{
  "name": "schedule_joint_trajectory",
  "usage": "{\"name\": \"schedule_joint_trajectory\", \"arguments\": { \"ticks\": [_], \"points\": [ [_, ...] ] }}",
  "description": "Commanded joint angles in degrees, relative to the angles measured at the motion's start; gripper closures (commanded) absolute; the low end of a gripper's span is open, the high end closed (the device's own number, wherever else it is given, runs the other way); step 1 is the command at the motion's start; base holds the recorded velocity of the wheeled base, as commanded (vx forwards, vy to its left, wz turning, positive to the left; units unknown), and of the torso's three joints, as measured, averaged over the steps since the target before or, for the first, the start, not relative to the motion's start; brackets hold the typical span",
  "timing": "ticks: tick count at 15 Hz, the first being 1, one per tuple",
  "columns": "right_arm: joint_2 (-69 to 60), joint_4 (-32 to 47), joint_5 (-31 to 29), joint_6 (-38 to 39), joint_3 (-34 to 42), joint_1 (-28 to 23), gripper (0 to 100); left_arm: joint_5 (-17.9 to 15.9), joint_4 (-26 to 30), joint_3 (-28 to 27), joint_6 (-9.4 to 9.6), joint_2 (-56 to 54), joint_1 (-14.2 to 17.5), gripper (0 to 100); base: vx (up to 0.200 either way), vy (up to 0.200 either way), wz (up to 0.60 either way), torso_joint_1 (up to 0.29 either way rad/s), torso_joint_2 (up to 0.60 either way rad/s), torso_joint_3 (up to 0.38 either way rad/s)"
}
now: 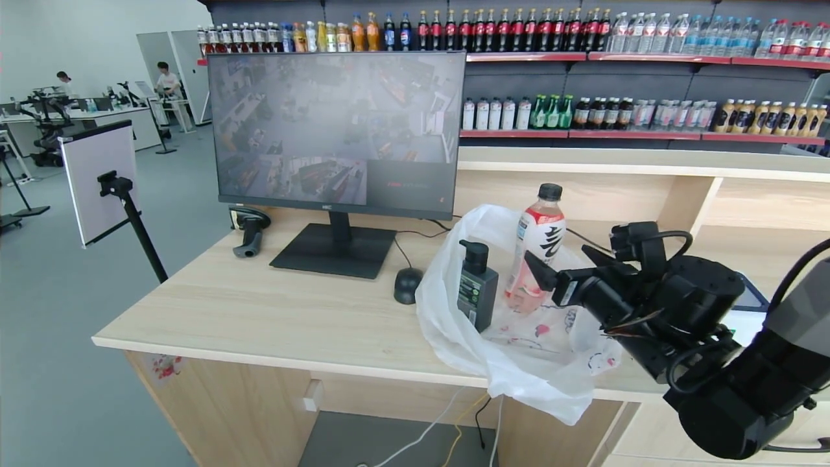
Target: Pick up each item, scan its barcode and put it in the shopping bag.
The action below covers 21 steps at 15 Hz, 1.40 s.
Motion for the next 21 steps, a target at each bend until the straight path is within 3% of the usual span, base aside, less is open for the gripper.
{"name": "schedule_joint_trajectory", "arguments": {
  "ticks": [1, 5, 6, 9, 11, 12, 14, 17, 19, 20, 21],
  "points": [
    [-9.31, -0.14, -0.03, -0.01, 4.21, -1.46, 0, 0.01, -0.01, 0.00, 0.00, -0.02, 0.00, 0, 0.000, 0.000, 0.00, 0.000, 0.00, 0.000],
    [-22.05, -0.14, -0.03, 0.08, 15.73, -2.42, 0, 0.01, -0.01, 0.00, 0.00, -0.02, 0.00, 0, 0.000, 0.000, 0.00, 0.000, 0.00, 0.000],
    [-28.56, -0.14, -0.03, 0.61, 20.03, -3.83, 0, 0.01, 0.07, 0.00, 0.00, -0.02, 0.00, 0, 0.000, 0.000, 0.00, 0.000, 0.00, 0.000],
    [-40.77, -0.14, 4.45, 5.26, 29.17, -14.29, 0, 0.01, -0.01, 0.00, 0.00, -0.02, 0.00, 0, 0.000, 0.000, 0.00, 0.000, 0.00, 0.000],
    [-47.63, 4.25, 5.33, 5.18, 30.40, -14.82, 0, 0.01, -0.01, 0.00, 0.00, -0.02, 0.00, 0, 0.000, 0.000, 0.00, 0.000, 0.00, 0.000],
    [-52.11, 11.11, 5.33, 4.91, 30.40, -14.73, 0, 0.01, -0.01, 0.00, 0.00, -0.02, 0.00, 0, 0.000, 0.000, 0.00, 0.000, 0.00, 0.000],
    [-64.33, 32.11, 5.51, 3.59, 30.40, -14.38, 0, 0.01, -0.01, 0.00, -0.09, -0.02, 0.00, 0, 0.000, 0.000, 0.00, 0.000, 0.00, 0.000],
    [-86.21, 61.29, 7.44, -4.32, 30.40, -6.91, 0, 0.01, -0.01, 0.00, 0.00, -0.02, 0.00, 0, 0.000, 0.000, 0.00, 0.000, 0.00, 0.000],
    [-102.91, 78.96, 7.35, -8.62, 30.40, -5.94, 0, 0.01, 0.07, 0.00, 0.00, -0.02, 0.00, 0, 0.000, 0.000, 0.00, 0.000, 0.00, 0.000],
    [-110.12, 86.17, 6.74, -9.24, 30.40, -5.94, 0, 0.01, -0.01, 0.00, 0.00, -0.02, 0.00, 0, 0.000, 0.000, 0.00, 0.000, 0.00, 0.000],
    [-109.06, 85.99, 6.12, -9.24, 30.40, -6.20, 0, 0.01, -0.01, 0.00, 0.00, -0.02, 0.00, 0, 0.000, 0.000, 0.00, 0.000, 0.00, 0.000]
  ]
}}
